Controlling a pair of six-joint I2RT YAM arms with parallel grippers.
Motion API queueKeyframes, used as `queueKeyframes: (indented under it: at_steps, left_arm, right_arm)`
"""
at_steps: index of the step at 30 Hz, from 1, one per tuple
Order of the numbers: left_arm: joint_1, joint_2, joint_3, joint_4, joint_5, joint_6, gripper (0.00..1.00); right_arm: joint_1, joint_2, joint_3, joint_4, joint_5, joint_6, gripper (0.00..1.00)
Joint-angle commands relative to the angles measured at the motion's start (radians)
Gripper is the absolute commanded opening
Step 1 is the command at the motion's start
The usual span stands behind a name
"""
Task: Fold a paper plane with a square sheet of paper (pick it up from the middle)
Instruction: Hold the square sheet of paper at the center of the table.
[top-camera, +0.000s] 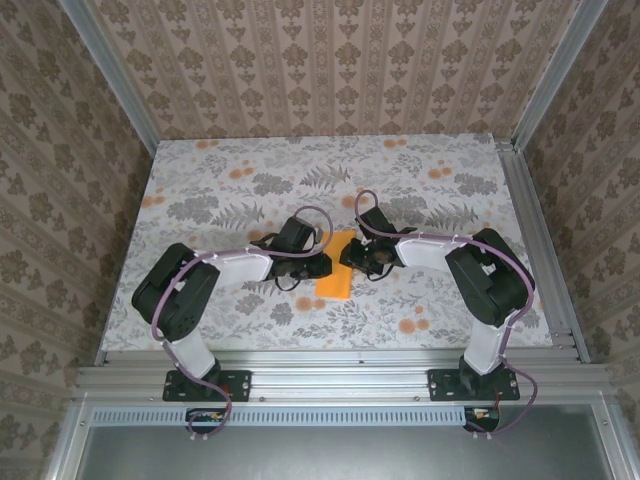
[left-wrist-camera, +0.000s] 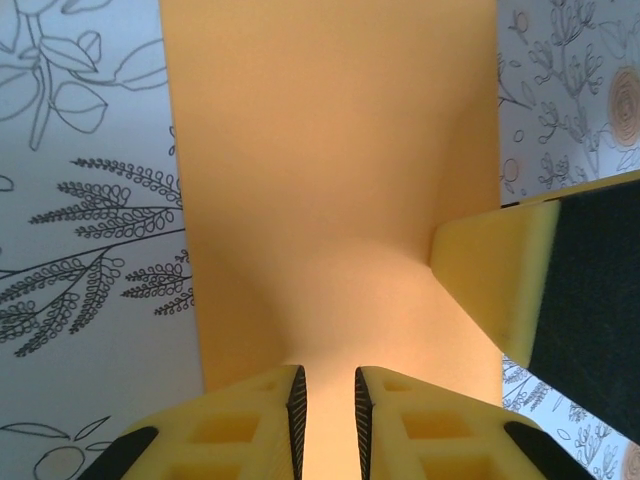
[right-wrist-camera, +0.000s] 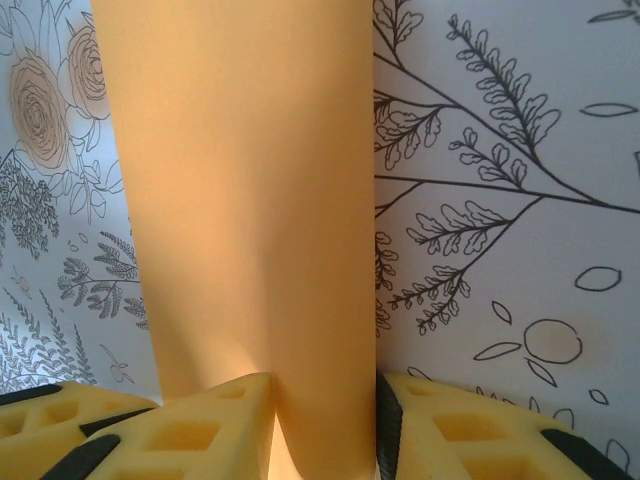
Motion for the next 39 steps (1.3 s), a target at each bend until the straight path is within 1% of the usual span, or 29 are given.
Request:
queueKeyframes:
  at_steps: [1, 12, 19, 24, 27, 31, 33, 36, 39]
  left_arm:
    - [-0.003, 0.021, -0.009, 0.011, 0.014, -0.003, 0.23]
    - [-0.001, 0.053, -0.029, -0.037, -0.022, 0.038, 0.21]
    - [-0.001, 0.105, -0.031, -0.045, -0.041, 0.058, 0.21]
    - [0.003, 0.127, -0.039, -0.041, -0.056, 0.066, 0.21]
    - [0.002, 0.134, -0.043, -0.047, -0.065, 0.072, 0.21]
    - [0.003, 0.135, -0.04, -0.056, -0.073, 0.078, 0.21]
    - [0.002, 0.137, -0.037, -0.061, -0.076, 0.082, 0.21]
    - [-0.001, 0.138, -0.03, -0.074, -0.082, 0.089, 0.21]
    - [-0.003, 0.14, -0.025, -0.082, -0.082, 0.094, 0.21]
  right_arm:
    - [0.011, 0.063, -0.005, -0.016, 0.031, -0.005, 0.36]
    - [0.012, 0.05, 0.004, -0.024, 0.034, -0.011, 0.36]
    - [0.012, 0.021, 0.032, -0.064, 0.042, -0.032, 0.4]
    - [0.003, -0.022, 0.024, -0.077, 0.044, -0.054, 0.43]
    - [-0.01, -0.076, -0.002, -0.09, 0.047, -0.07, 0.45]
    - [-0.03, -0.156, -0.068, -0.036, -0.027, -0.075, 0.46]
    - [-0.03, -0.194, -0.105, 0.008, -0.074, -0.061, 0.45]
    - [-0.03, -0.227, -0.166, 0.126, -0.164, 0.001, 0.42]
    - [-0.025, -0.224, -0.203, 0.233, -0.224, 0.066, 0.34]
